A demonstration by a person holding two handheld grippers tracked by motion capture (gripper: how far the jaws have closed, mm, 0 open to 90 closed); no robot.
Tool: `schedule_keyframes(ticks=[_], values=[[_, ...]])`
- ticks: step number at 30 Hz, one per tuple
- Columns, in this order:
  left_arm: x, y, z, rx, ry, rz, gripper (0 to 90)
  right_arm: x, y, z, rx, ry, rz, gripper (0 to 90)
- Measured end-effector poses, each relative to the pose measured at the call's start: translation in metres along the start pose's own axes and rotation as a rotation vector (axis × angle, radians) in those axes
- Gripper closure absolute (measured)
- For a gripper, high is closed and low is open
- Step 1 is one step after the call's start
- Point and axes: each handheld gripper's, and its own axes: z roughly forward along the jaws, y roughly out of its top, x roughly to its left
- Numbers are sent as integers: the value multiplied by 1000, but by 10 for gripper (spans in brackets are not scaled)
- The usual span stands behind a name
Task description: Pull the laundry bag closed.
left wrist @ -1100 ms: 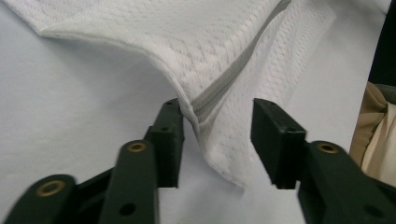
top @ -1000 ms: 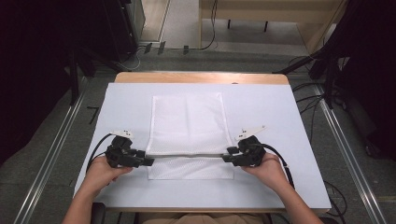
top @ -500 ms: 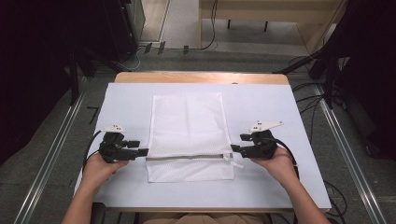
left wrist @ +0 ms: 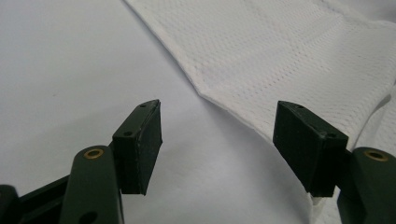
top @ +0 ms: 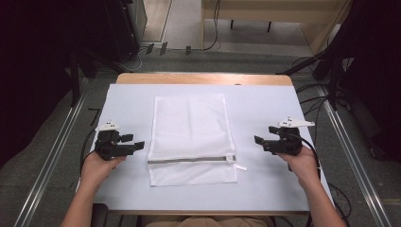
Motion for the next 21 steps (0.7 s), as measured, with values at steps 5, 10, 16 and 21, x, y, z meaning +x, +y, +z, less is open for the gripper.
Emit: schedule_keyframes(ticks=[5,10,16,21], values=[[3,0,2,10,38,-27,314,-4,-4,7,28,-16,15,209],[5,2,5,-4,40,-67,285,-1,-5,9,42,-9,0,209],[4,1,7,10,49,-61,290,-2,-5,10,48,-9,8,214],[4,1,10,36,48,-74,274,-2,-5,10,52,-7,10,222]])
